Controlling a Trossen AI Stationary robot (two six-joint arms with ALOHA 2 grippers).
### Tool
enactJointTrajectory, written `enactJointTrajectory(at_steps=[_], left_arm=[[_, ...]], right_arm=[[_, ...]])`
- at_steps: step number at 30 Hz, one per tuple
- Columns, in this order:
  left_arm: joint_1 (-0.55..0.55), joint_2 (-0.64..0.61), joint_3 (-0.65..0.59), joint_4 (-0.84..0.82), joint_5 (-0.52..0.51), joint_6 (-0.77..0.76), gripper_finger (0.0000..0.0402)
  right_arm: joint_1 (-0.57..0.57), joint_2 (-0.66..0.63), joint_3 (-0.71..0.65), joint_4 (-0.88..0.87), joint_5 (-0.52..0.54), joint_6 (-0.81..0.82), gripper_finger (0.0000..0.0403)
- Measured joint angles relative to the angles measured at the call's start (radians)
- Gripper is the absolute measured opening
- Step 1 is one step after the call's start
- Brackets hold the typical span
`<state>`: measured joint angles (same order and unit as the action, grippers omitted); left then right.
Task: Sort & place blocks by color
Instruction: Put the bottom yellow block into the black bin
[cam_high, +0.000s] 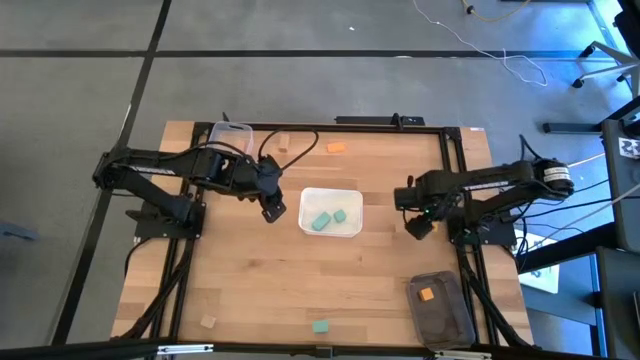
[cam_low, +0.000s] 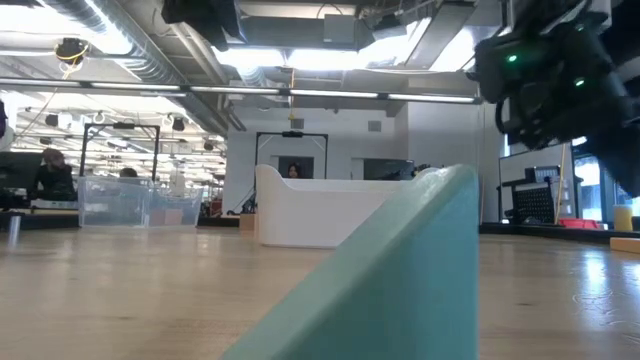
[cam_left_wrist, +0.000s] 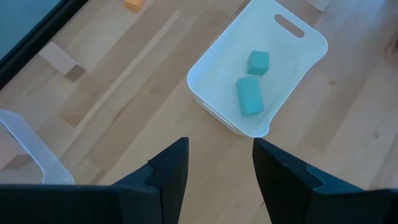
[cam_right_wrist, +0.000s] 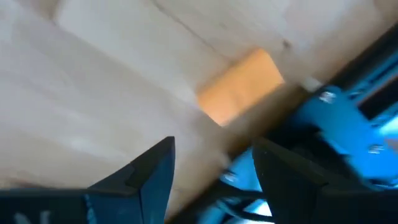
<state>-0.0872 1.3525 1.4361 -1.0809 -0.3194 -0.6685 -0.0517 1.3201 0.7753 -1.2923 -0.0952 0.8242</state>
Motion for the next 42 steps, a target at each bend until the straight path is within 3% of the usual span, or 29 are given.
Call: enactJointTrajectory(at_steps=[13,25,30,36,42], left_arm=[[-0.001,0.000,0.000,-0.001,0.000,0.009,0.0170],[-0.001,0.000,0.000,-0.002,0.000,0.052,0.0170],[-0.001,0.000,0.000,-0.002,0.000,0.052,0.0170],[-0.001,0.000,0.000,-0.002,0.026,0.053,0.0170],[-0.001,0.000,0.000,-0.002,0.027,0.053,0.0170]], right_arm=[[-0.097,0.094,-0.006,0.099,0.018,0.241,0.0216],[-0.099,0.094,-0.163,0.199,0.060,0.289,0.0216],[-0.100,0.087,-0.231,0.304,0.010,0.281,0.0216],[-0.099,0.094,-0.198,0.280,0.019,0.232,0.0215],[-0.098,0.092,-0.175,0.372,0.019,0.218,0.0216]])
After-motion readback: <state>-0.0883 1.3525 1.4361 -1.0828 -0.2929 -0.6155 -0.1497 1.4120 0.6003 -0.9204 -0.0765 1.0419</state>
